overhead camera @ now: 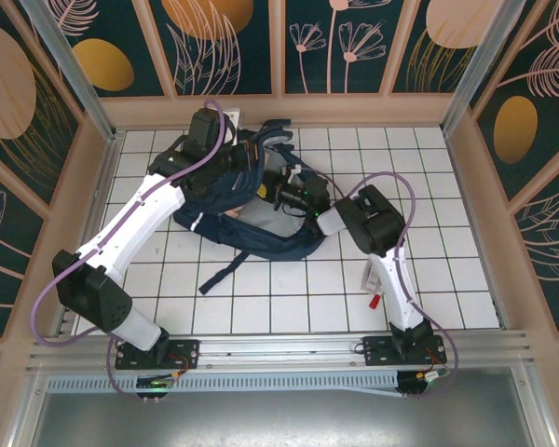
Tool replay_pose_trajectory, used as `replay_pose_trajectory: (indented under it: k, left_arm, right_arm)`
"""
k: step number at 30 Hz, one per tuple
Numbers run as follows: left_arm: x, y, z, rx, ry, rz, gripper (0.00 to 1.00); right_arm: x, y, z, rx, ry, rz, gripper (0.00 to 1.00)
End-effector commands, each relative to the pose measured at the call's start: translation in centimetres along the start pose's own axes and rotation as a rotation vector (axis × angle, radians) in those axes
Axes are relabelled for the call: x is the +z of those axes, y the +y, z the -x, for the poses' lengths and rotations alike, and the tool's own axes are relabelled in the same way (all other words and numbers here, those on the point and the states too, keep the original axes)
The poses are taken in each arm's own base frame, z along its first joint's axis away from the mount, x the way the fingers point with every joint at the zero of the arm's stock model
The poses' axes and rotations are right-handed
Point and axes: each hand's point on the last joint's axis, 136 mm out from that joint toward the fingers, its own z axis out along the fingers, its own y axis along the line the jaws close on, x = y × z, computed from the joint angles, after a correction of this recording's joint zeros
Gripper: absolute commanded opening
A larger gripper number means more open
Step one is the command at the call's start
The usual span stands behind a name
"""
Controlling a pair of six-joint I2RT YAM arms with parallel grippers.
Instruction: Pack books, pencil case, and school supplies into a backpack
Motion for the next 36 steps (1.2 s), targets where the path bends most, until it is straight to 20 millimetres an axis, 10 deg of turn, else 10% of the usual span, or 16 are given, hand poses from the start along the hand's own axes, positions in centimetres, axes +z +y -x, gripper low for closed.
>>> replay_pose_trajectory:
  k: [1, 6, 12, 20, 28, 36]
  left_arm:
    - [-2.6, -3.5, 5.4, 0.007, -0.197, -0.127, 0.0]
    - [-2.3, -3.4, 5.2, 0.004, -0.192, -0.129, 0.0]
    - [-1.6, -3.9, 4.5, 0.002, -0.166, -0.16, 0.0]
    - [-1.1, -3.5, 4.0, 0.003, -0.159, -0.152, 0.0]
    - [-0.3, -0.9, 3.1, 0.028, -0.169, -0.055, 0.0]
    - [3.0, 0.4, -1.8, 0.094, -0.052, -0.068, 0.0]
  right_arm:
    - [-2.7, -3.2, 0.7, -0.012, -0.025, -0.215, 0.21]
    - [-3.2, -4.8, 0.2, -0.06, -0.006, -0.375, 0.25]
    - [-0.3, -3.5, 0.4, -0.072, -0.023, -0.33, 0.0]
    - [4.9, -3.7, 1.9, -0.068, -0.042, -0.333, 0.12]
    - [-4.1, -2.4, -1.1, -0.227, -0.021, -0.546, 0.4]
    - [-18.4, -1.2, -3.7, -0.326, -0.108, -0.784, 0.49]
